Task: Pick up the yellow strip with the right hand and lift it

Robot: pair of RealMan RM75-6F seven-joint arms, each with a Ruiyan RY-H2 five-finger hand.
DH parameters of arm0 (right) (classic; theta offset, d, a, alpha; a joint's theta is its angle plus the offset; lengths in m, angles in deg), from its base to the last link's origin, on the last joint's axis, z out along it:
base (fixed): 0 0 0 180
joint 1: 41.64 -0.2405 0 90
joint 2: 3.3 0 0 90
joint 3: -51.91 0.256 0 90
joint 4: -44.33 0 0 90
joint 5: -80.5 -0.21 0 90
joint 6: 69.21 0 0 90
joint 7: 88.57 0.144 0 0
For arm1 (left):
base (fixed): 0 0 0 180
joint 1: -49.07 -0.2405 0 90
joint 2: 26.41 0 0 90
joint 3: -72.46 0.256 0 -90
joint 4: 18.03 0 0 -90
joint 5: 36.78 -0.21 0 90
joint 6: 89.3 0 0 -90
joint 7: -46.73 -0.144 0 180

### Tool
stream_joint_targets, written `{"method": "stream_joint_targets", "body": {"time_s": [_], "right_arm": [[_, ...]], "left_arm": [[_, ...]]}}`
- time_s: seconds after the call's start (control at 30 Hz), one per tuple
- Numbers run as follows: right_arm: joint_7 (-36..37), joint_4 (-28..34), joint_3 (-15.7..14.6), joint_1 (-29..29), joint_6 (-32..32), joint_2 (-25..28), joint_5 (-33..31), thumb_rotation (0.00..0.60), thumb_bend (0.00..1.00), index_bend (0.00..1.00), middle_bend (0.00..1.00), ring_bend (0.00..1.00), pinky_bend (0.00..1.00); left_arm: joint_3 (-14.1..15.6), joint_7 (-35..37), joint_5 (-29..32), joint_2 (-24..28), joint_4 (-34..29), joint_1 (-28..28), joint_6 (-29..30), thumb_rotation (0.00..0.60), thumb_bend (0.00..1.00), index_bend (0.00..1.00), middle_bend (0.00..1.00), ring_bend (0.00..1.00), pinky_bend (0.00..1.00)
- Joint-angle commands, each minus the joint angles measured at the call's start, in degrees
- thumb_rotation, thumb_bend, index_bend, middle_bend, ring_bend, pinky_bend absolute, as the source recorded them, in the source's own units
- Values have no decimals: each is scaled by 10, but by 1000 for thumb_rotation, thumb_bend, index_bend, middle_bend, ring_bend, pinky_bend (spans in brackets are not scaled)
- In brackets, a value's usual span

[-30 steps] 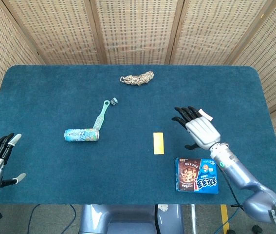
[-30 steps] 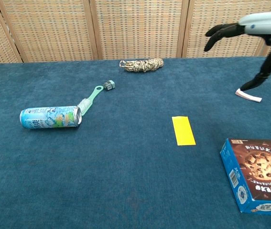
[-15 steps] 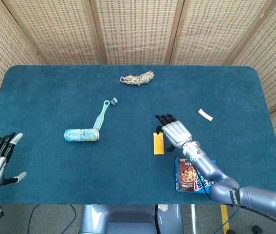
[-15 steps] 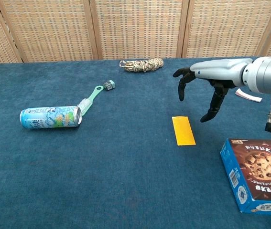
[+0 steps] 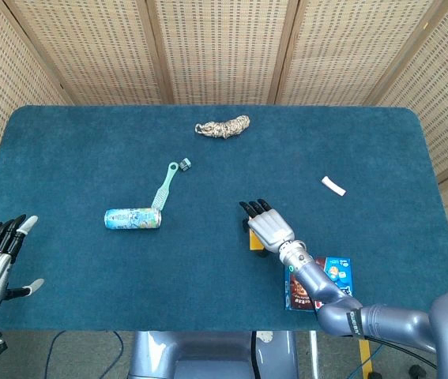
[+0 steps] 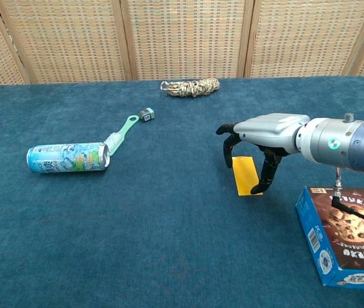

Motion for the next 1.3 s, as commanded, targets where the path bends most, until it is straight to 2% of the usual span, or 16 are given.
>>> {"method": "stream_joint_targets", "body": {"time_s": [0.03, 0.63, 0.8, 0.97, 1.13, 1.3], "right_arm": [[-10, -11, -4, -6, 3, -13, -8, 600, 301, 425, 0, 0, 0], [-27, -68, -23, -9, 9, -48, -7, 600, 318, 450, 0, 0, 0], [-31, -81, -17, -8, 19, -51, -8, 600, 343, 451, 0, 0, 0], [-24, -94, -4, 1, 65, -54, 20, 600, 391, 451, 0, 0, 0], [6, -59, 8, 13, 73, -33, 32, 600, 397, 431, 0, 0, 0], [5, -6, 1, 20, 61, -7, 25, 600, 398, 431, 0, 0, 0]], "left_arm": [[0, 1, 0, 0, 0, 0, -1, 600, 0, 0, 0, 0, 0], [1, 10, 0, 3, 1, 2, -2, 600, 0, 0, 0, 0, 0], [2, 9, -1, 3, 0, 2, -1, 600, 0, 0, 0, 0, 0], [2, 9, -2, 4, 1, 2, -1, 600, 0, 0, 0, 0, 0], [3, 7, -2, 2, 0, 3, -2, 600, 0, 0, 0, 0, 0], [3, 3, -2, 1, -1, 3, -3, 600, 0, 0, 0, 0, 0]]}}
